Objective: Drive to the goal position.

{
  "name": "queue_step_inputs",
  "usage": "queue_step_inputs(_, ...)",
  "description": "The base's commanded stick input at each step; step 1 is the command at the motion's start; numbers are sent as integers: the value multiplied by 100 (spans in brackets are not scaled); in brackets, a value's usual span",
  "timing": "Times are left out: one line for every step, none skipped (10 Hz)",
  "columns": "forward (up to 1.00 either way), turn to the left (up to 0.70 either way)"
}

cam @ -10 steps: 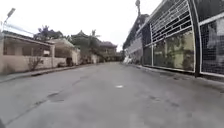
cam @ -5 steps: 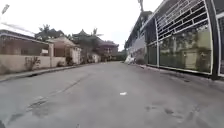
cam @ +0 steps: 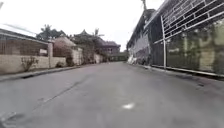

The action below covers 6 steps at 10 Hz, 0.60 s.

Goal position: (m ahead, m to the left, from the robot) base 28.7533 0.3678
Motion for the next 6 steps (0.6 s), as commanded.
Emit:
queue_step_inputs(100, 1)
queue_step_inputs(100, 1)
queue_step_inputs(100, 1)
queue_step_inputs(100, 1)
queue_step_inputs(100, 0)
queue_step_inputs(100, -2)
